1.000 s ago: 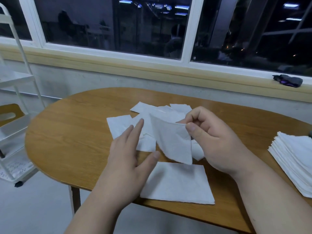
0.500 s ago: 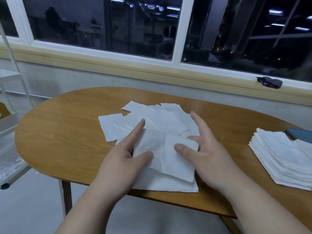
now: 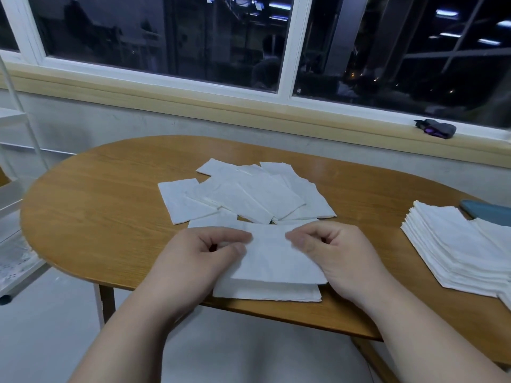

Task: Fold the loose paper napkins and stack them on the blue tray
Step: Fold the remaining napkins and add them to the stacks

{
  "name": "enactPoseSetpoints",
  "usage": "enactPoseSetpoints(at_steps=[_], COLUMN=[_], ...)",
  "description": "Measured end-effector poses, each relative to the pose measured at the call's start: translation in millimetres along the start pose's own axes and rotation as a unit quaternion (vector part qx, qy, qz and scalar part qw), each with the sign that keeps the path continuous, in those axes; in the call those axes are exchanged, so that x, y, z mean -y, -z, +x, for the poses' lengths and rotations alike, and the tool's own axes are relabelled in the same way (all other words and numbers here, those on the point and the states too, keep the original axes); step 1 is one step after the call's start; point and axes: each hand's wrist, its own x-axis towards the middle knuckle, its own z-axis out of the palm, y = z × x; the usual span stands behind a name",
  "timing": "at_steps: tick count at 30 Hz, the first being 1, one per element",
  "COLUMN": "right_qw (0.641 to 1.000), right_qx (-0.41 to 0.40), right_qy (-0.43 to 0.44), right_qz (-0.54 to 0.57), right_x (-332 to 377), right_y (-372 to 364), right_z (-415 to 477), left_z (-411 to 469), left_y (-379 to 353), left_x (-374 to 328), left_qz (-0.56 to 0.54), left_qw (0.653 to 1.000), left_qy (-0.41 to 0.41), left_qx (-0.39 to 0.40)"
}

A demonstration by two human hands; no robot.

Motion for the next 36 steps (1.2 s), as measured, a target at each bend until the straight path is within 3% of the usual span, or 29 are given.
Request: enactPoseSetpoints(at_steps=[18, 36], right_qw=[0.995, 0.959], right_qx=[0.013, 0.025], right_qy=[0.014, 0.024], right_qz=[-0.103, -0.281], right_x=[-29, -29], right_y=[-3, -10], right_z=[-9, -6], left_z=[4, 8], left_y=[14, 11], left_x=[8, 18], left_qz=[0.136, 0.237], left_qw=[0.99, 0.97], left_qy=[0.016, -0.015], left_qx=[0.016, 0.041])
